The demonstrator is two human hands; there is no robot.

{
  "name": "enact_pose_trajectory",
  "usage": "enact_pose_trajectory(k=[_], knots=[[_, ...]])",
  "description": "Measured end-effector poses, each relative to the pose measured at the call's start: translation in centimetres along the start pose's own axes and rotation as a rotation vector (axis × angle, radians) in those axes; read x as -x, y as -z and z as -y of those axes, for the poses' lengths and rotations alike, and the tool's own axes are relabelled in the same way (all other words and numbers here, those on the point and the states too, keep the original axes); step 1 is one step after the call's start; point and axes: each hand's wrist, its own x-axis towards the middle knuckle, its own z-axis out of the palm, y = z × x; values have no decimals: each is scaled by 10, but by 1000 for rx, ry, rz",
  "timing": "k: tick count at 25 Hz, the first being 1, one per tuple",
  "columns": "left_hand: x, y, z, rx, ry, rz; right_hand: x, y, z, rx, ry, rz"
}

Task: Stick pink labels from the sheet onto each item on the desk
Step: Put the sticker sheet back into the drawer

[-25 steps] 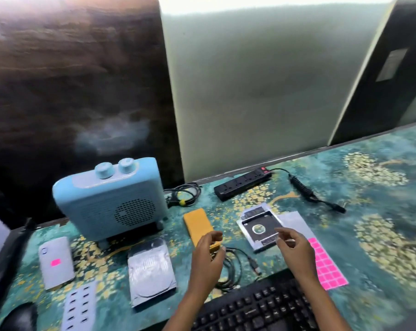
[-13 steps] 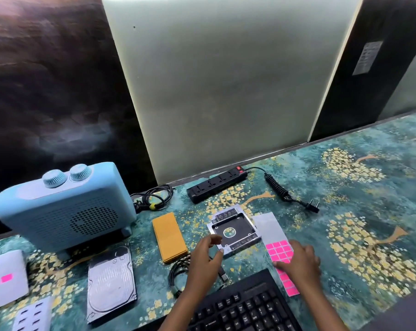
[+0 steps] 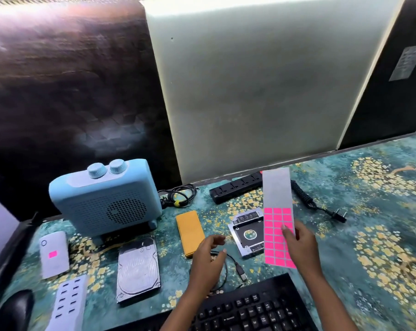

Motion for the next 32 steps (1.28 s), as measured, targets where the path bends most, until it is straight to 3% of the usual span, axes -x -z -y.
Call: enact_pose_trajectory(k=[6, 14, 20, 23, 27, 32], knots=[[20, 73, 2, 56, -17, -175, 36, -70, 39, -315, -33, 247], [84, 224, 40, 199, -49, -462, 137, -196, 93, -471, -74, 505], [147, 347, 95, 444, 59, -954, 252, -291, 151, -667, -221, 814], [169, 392, 127, 628, 194, -1094, 295, -329, 170, -759, -279, 864], [198, 444, 160, 795, 413, -1156, 342, -361, 187, -787, -372, 945], [207, 493, 174, 1086, 584, -962, 375, -372, 200, -744, -419, 1039]])
